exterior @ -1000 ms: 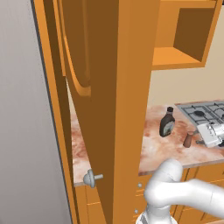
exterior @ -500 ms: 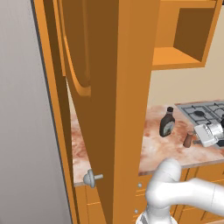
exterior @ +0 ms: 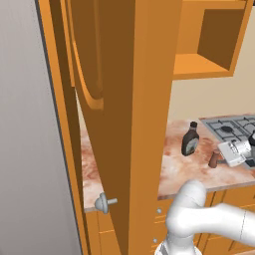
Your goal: There are various items on the counter. Only move the condiments/shakers into the cabinet.
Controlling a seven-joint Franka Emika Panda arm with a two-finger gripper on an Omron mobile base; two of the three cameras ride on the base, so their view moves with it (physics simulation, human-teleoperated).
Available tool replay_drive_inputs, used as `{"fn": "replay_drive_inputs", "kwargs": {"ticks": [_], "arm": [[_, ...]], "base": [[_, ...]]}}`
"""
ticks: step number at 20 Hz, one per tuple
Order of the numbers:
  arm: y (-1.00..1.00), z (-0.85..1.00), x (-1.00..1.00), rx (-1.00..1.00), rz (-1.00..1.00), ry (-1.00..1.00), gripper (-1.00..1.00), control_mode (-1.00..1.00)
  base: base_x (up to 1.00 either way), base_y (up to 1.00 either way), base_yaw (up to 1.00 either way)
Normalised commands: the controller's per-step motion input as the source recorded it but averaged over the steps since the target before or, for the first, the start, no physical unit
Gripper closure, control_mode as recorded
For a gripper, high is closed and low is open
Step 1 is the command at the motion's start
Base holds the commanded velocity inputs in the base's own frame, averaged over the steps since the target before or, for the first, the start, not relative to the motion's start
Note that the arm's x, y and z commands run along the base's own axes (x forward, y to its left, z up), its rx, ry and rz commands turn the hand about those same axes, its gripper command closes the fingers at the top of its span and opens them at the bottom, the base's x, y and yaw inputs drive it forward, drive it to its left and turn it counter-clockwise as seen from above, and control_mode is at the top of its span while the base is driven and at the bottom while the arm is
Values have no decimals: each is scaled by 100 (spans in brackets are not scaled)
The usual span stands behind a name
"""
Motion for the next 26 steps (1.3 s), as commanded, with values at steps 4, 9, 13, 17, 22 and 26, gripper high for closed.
{"fn": "replay_drive_inputs", "kwargs": {"ticks": [4, 9, 13, 17, 22, 26], "arm": [[12, -9, 0, 2, 0, 0, -100, -100], [1, 0, 0, 1, 0, 0, 100, -100], [2, 66, -32, 6, -2, -2, 100, -100], [8, 100, -67, 13, -8, -5, 100, -100], [12, 100, -54, 6, -15, -8, 100, -100], [28, 100, -43, 5, -33, -9, 100, -100]], "base": [[0, 0, 0], [0, 0, 0], [0, 0, 0], [0, 0, 0], [0, 0, 0], [0, 0, 0]]}}
